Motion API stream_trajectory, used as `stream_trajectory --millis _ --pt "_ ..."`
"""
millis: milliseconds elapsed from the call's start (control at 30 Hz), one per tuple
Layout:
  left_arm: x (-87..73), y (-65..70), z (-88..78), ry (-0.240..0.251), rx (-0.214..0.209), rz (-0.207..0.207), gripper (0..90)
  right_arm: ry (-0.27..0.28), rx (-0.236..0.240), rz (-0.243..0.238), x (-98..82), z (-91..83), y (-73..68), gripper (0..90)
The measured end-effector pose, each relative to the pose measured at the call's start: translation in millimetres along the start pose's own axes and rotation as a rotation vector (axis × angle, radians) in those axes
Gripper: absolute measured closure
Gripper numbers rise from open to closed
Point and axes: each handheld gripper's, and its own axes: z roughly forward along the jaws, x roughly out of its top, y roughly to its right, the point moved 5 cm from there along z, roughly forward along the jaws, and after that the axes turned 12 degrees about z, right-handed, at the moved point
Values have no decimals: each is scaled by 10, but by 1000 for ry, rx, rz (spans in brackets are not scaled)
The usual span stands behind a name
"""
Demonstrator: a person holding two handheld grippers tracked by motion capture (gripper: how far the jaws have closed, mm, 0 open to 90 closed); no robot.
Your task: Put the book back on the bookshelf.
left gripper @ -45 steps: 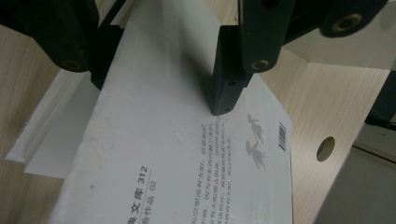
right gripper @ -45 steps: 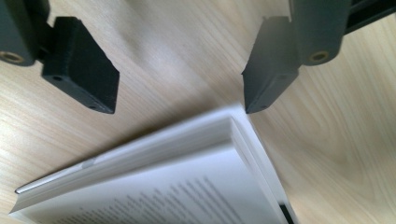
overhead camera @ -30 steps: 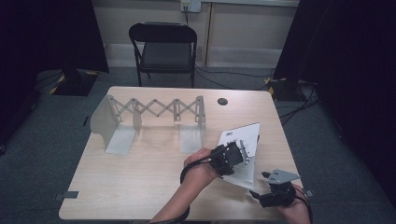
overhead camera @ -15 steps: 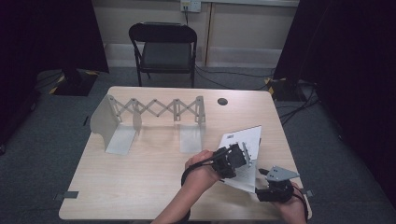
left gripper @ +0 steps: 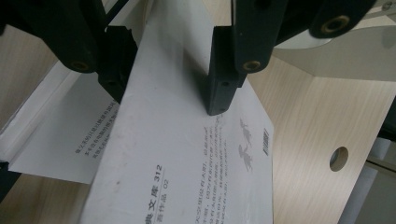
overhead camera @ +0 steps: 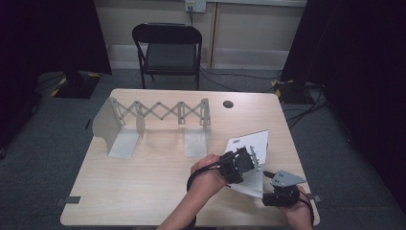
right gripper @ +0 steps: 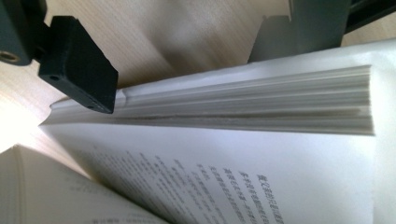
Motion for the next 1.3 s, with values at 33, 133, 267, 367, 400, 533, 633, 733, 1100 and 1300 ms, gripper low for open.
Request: stream_trajectory --millis 33,133,267,367,400,533,633,733,1100,1300 --pt "6 0 -5 4 3 -1 598 -4 1 -3 6 -7 -5 259" --pt "18 -1 -27 -1 1 5 600 -2 6 -20 33 -30 -22 258" --pt "18 -11 -48 0 -8 -1 601 -3 1 -39 61 -53 -29 254" --pt "20 -11 -47 1 -10 0 600 1 -10 -63 68 -60 -33 251" --pt "20 -11 -47 1 -10 0 600 -1 -15 -70 71 -62 -34 250" --pt "18 -25 -44 15 -7 -7 600 2 -17 -81 89 -64 -29 242" --pt "17 -25 -43 14 -7 -6 599 0 -20 -89 100 -65 -31 237" --pt "17 -30 -44 15 -10 -8 599 -1 -23 -88 100 -64 -29 231" --pt "39 -39 -57 9 -16 -14 602 11 -26 -77 107 -79 -19 229" --pt "74 -17 -80 6 -13 -4 602 19 -29 -100 134 -134 -24 228"
